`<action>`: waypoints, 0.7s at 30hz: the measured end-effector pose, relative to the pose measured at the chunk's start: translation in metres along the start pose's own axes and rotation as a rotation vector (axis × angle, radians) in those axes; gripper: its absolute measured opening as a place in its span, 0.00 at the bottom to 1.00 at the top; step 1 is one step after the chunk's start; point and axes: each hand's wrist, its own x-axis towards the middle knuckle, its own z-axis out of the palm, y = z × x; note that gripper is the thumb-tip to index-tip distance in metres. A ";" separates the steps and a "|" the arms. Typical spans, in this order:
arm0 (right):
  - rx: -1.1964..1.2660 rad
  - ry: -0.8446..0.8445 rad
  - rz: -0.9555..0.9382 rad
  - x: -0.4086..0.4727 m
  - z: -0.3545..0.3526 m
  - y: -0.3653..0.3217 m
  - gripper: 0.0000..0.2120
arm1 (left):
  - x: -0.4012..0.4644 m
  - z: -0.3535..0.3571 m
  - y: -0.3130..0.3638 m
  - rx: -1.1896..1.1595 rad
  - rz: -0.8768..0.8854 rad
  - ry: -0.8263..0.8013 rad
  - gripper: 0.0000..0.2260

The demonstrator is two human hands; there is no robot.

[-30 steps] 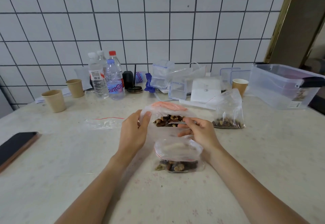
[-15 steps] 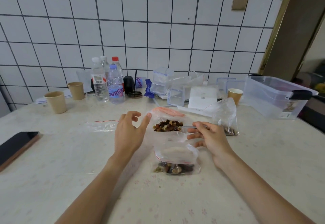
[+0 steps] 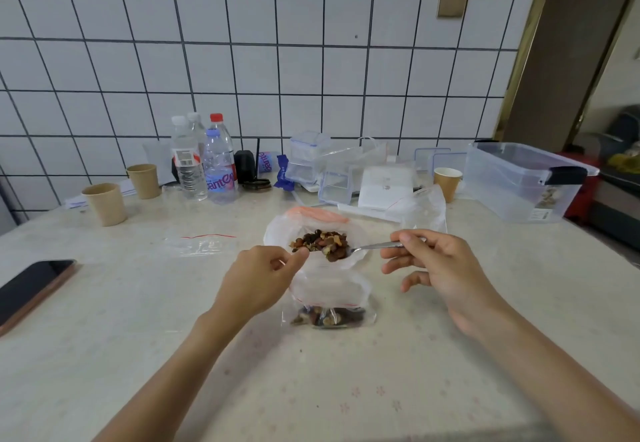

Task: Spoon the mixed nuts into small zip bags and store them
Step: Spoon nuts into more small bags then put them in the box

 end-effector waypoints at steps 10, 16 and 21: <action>-0.286 -0.108 -0.124 -0.026 -0.015 0.021 0.09 | -0.018 0.001 0.013 -0.333 -0.046 -0.133 0.05; -1.066 -0.287 -0.696 -0.046 -0.019 0.000 0.14 | -0.024 -0.005 0.014 -0.397 -0.036 -0.109 0.04; -1.286 -0.330 -1.032 -0.052 -0.010 -0.018 0.10 | -0.026 -0.008 0.015 -0.383 -0.044 -0.060 0.04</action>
